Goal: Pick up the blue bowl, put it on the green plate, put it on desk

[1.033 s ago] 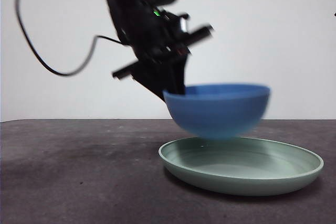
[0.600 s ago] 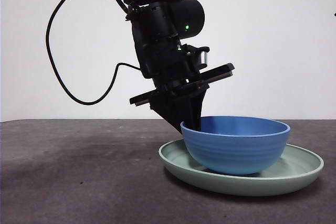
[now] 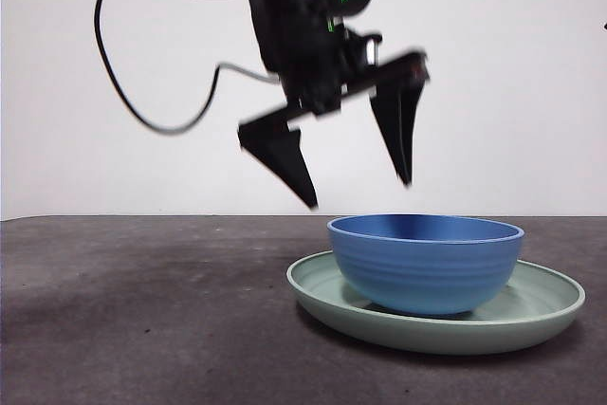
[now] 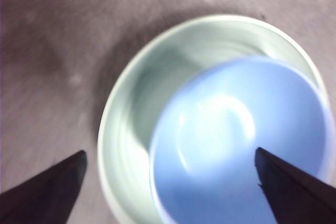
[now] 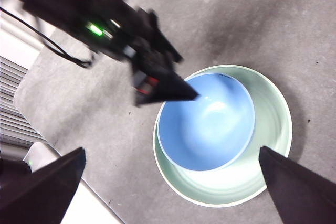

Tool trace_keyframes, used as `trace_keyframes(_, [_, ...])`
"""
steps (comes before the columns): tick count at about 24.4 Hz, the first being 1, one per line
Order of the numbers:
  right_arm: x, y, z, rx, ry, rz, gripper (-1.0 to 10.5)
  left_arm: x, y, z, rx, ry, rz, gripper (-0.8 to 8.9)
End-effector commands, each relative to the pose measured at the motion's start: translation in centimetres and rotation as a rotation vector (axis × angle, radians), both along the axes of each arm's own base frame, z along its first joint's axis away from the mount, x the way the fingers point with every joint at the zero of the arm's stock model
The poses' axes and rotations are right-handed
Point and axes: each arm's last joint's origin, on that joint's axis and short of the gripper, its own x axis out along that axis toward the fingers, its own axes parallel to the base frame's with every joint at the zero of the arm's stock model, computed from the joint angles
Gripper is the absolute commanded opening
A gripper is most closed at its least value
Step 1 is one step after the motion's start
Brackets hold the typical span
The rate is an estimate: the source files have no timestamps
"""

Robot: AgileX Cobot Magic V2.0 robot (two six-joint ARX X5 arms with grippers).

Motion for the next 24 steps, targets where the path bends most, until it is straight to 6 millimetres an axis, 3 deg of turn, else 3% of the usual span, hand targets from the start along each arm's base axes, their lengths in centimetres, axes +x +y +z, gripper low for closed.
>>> trace_keyframes(1, [0.1,0.1,0.5,-0.003,-0.024,0.009,6.0,-0.1,0.5,2.9,0.016,-0.013,-0.033,5.37])
trace_keyframes(4, [0.1,0.1,0.5,-0.003,-0.024,0.009,6.0,-1.4,2.9,7.5,-0.015,-0.098,-0.040,5.37])
trace_keyframes(8, [0.1,0.1,0.5,-0.005,-0.024,0.007,6.0,-4.3,7.8,13.6,0.040,-0.269,-0.002,5.69])
trace_keyframes(11, [0.1,0.1,0.5,-0.004,-0.024,0.007,6.0,-7.0,11.2,16.4,0.004,-0.353,0.002,5.66])
trace_keyframes(15, [0.1,0.1,0.4,-0.005,-0.019,0.007,6.0,-11.0,15.3,15.9,-0.060,-0.496,0.003,5.63])
trace_keyframes(24, [0.1,0.1,0.4,-0.005,-0.019,0.007,6.0,-16.8,19.0,11.6,-0.271,-0.545,-0.085,5.63])
